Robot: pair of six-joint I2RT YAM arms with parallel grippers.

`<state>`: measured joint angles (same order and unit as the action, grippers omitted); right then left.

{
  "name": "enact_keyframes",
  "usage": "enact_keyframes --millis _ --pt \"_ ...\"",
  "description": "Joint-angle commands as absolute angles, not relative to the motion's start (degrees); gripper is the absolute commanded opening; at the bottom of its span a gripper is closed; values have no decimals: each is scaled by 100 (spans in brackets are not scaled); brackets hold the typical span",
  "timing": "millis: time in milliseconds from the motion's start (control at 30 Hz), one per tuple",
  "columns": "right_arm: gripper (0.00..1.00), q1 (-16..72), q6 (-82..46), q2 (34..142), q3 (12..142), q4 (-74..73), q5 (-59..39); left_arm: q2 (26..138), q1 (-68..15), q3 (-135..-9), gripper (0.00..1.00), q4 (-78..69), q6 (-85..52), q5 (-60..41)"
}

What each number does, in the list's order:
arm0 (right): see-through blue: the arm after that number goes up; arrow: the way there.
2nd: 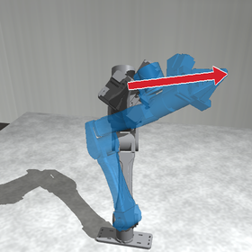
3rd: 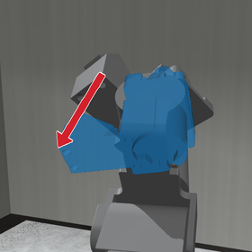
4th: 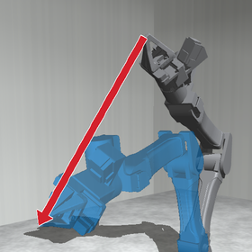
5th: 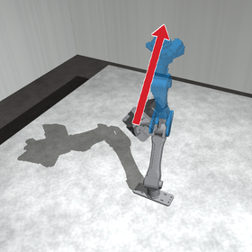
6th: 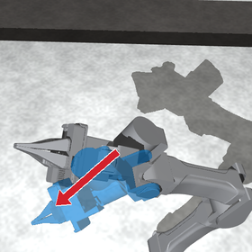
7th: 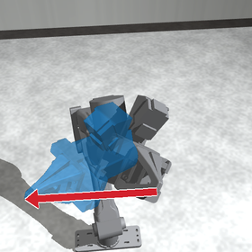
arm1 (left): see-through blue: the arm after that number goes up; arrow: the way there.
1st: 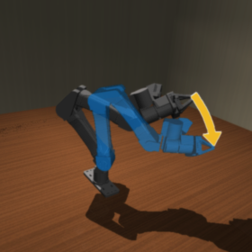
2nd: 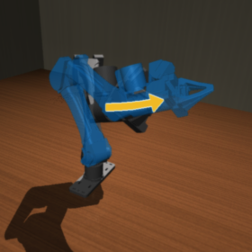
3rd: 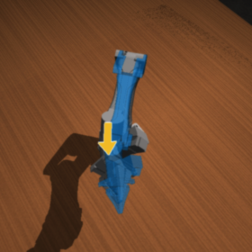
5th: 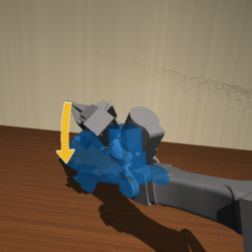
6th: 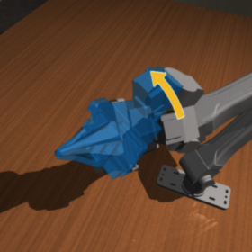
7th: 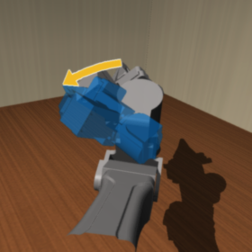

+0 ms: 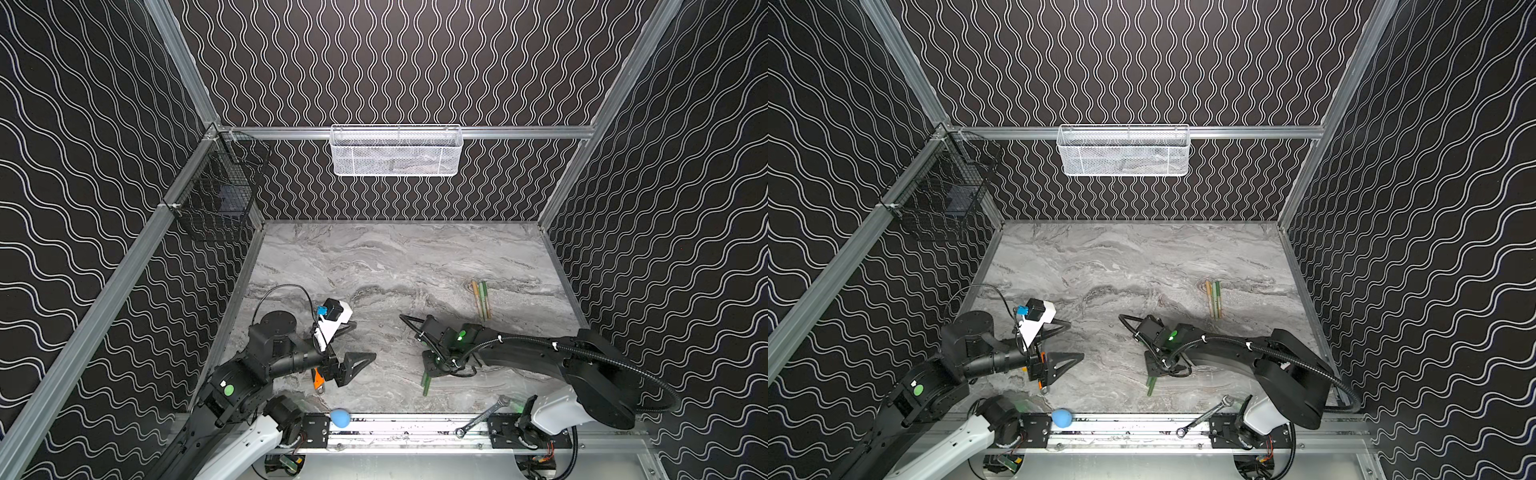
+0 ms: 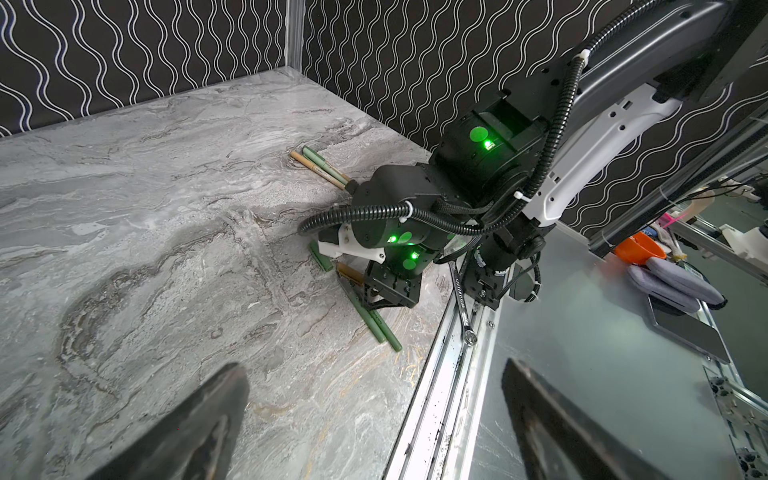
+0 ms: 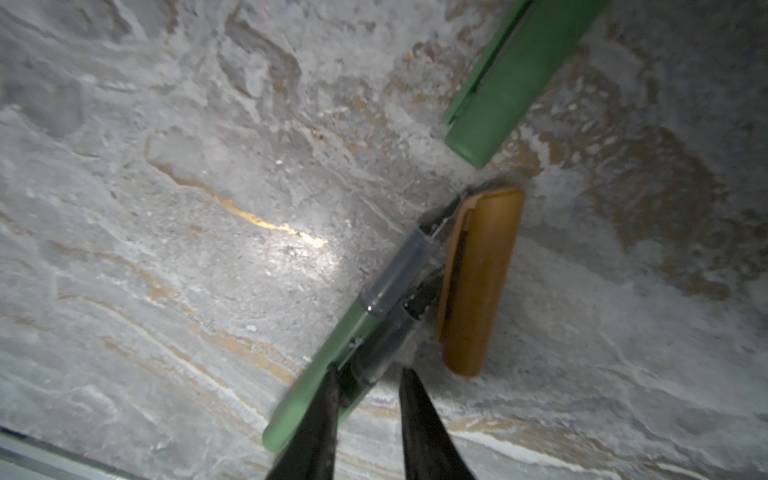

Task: Insert the pens into the pen caps
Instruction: 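Reach the right gripper down to a green pen and grasp it, then lift the green pen upright with the right gripper toward the left gripper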

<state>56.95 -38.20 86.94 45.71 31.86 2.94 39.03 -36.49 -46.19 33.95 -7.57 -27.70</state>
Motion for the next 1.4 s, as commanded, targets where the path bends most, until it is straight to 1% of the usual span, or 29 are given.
enact_keyframes --millis 0,400,533,667,767,900,1133,1233,1367 --pt "27 5722 -3923 8761 4614 3318 353 3913 -3617 -4668 99 3243 -703 -2840" --pt "25 5720 -3920 9112 4770 3566 399 3874 -3587 -4660 99 3208 -733 -2863" --pt "21 5721 -3951 9158 4834 3620 379 3829 -3590 -4641 99 3153 -780 -2865" --pt "19 5723 -3964 9201 4884 3719 419 3845 -3593 -4619 99 3078 -842 -2924" --pt "15 5725 -3964 9233 4939 3829 464 3900 -3586 -4616 99 3015 -874 -2983" --pt "12 5727 -3956 8955 5004 3870 449 3956 -3587 -4571 99 2780 -1025 -3092" --pt "12 5690 -3742 8155 5264 3967 483 3999 -3588 -4373 99 2199 -1471 -3341" --pt "12 5624 -3447 7743 5291 3561 406 4064 -3587 -4229 99 1858 -1710 -3459" --pt "12 5461 -3000 7243 5238 2483 121 4171 -3596 -3904 99 1052 -2247 -3673"
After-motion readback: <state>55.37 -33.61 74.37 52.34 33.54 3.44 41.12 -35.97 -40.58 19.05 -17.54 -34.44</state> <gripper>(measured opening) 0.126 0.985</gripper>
